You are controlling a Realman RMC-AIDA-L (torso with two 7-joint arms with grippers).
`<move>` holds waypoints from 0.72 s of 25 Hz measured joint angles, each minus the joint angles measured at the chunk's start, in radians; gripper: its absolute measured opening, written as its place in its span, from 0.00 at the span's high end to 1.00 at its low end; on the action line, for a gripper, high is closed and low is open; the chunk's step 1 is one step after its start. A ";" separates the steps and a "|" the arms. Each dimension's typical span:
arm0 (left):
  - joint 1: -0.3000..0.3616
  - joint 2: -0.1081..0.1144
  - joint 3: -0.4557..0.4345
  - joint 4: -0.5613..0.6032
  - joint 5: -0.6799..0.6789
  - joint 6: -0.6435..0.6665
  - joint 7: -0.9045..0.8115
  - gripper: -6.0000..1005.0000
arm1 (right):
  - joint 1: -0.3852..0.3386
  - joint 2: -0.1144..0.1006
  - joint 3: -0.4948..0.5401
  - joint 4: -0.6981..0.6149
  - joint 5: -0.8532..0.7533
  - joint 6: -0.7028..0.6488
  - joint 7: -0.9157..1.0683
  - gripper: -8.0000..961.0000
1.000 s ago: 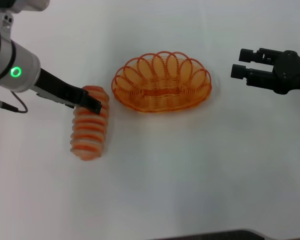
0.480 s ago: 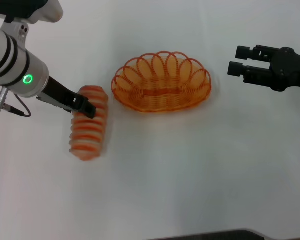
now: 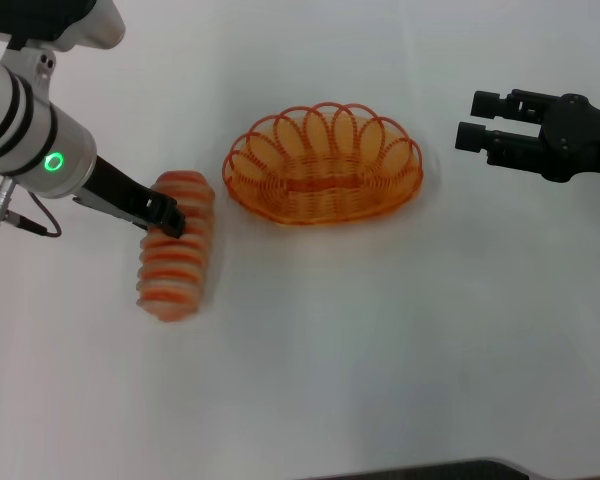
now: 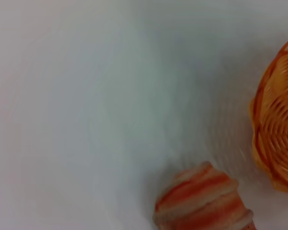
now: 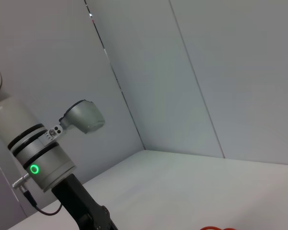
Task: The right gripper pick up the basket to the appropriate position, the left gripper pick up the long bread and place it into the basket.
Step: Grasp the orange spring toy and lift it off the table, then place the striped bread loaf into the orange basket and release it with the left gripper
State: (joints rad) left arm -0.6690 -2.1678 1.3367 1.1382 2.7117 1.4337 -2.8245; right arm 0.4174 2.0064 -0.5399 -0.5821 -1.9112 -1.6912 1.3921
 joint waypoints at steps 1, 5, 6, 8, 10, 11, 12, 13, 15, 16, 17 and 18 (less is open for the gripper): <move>0.001 0.000 -0.001 0.000 0.000 0.000 0.001 0.60 | 0.000 0.000 0.000 0.000 0.000 0.000 0.000 0.29; 0.007 0.000 -0.031 0.005 -0.005 0.009 0.025 0.63 | 0.000 0.001 0.000 0.001 0.000 -0.001 0.000 0.29; 0.011 0.001 -0.049 0.011 -0.015 0.014 0.042 0.63 | 0.001 0.001 0.000 0.001 0.000 -0.001 0.000 0.29; 0.018 0.003 -0.105 0.023 -0.054 0.025 0.095 0.66 | 0.001 0.001 0.000 0.001 0.000 -0.001 -0.001 0.29; 0.022 0.007 -0.197 0.032 -0.101 0.050 0.163 0.70 | 0.001 0.002 0.002 0.001 0.000 -0.001 -0.001 0.29; 0.022 0.008 -0.251 0.034 -0.119 0.063 0.195 0.70 | 0.000 0.002 0.005 0.001 0.000 -0.001 0.000 0.29; 0.022 0.010 -0.326 0.035 -0.148 0.080 0.241 0.71 | -0.001 0.002 0.011 0.001 0.000 -0.004 0.000 0.29; 0.021 0.012 -0.377 0.036 -0.172 0.092 0.276 0.72 | -0.003 0.002 0.019 0.001 0.000 -0.007 0.000 0.29; 0.018 0.019 -0.456 0.036 -0.226 0.112 0.347 0.74 | -0.007 0.002 0.042 0.001 0.002 -0.018 -0.002 0.29; 0.017 0.022 -0.476 0.035 -0.248 0.118 0.372 0.74 | -0.009 0.002 0.055 0.001 0.002 -0.025 -0.003 0.29; 0.015 0.028 -0.487 0.035 -0.273 0.120 0.398 0.75 | -0.011 0.003 0.064 0.001 0.003 -0.031 -0.004 0.29; 0.011 0.036 -0.494 0.034 -0.297 0.120 0.418 0.76 | -0.015 0.002 0.075 0.001 0.003 -0.036 -0.005 0.29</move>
State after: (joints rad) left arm -0.6576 -2.1319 0.8425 1.1720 2.4145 1.5541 -2.4060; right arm 0.4028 2.0086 -0.4647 -0.5806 -1.9083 -1.7276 1.3868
